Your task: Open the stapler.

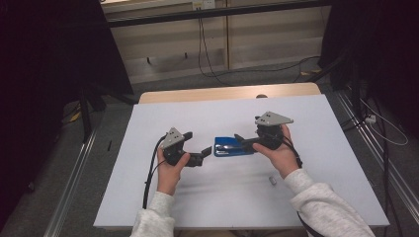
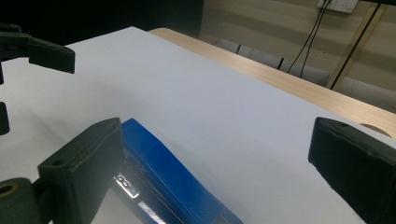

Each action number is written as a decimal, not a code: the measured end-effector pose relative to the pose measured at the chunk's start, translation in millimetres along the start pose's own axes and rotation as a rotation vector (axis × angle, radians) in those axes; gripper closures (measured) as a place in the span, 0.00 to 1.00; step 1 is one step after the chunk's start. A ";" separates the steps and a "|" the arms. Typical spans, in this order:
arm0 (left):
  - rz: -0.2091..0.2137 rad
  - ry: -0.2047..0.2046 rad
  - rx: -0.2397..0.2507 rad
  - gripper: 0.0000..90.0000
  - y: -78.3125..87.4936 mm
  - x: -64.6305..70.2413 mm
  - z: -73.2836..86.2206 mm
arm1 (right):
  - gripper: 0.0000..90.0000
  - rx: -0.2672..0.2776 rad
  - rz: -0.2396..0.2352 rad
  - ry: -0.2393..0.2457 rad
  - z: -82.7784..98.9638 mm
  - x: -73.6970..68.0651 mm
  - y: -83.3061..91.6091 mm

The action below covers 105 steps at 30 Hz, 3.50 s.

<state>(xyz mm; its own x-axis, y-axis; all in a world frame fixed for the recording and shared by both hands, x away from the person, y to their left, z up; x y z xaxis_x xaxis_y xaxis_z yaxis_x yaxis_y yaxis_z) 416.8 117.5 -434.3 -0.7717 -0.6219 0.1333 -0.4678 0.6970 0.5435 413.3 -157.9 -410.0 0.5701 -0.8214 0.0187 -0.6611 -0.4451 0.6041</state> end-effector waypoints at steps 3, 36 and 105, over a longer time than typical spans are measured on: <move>-0.002 -0.002 -0.006 0.03 -0.1 -0.6 0.4 | 0.04 -0.005 0.000 0.006 -0.7 -1.4 -2.6; -0.058 0.003 -0.068 0.04 1.2 -8.1 5.7 | 0.16 -0.058 -0.026 -0.003 -3.6 -11.8 -32.2; -0.043 -0.046 -0.232 1.00 -36.5 15.1 20.6 | 0.61 -0.213 -0.248 0.302 -15.2 -37.6 -83.8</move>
<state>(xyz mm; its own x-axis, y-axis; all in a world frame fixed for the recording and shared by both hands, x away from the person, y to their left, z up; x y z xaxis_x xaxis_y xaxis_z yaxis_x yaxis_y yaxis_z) 413.3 90.1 -469.3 -0.7745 -0.6285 0.0715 -0.3930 0.5666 0.7242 454.7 -84.3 -449.2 0.8367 -0.5438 0.0652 -0.3891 -0.5064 0.7695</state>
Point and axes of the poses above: each handheld gripper's, and its own axes: y roughly backward along the jaws, z roughly out of its underside, x roughly to its right, the point moved 2 cm from there along -y, roughly forward along the jaws, and after that the axes turned 14 degrees about -x, right-handed, at the moved point
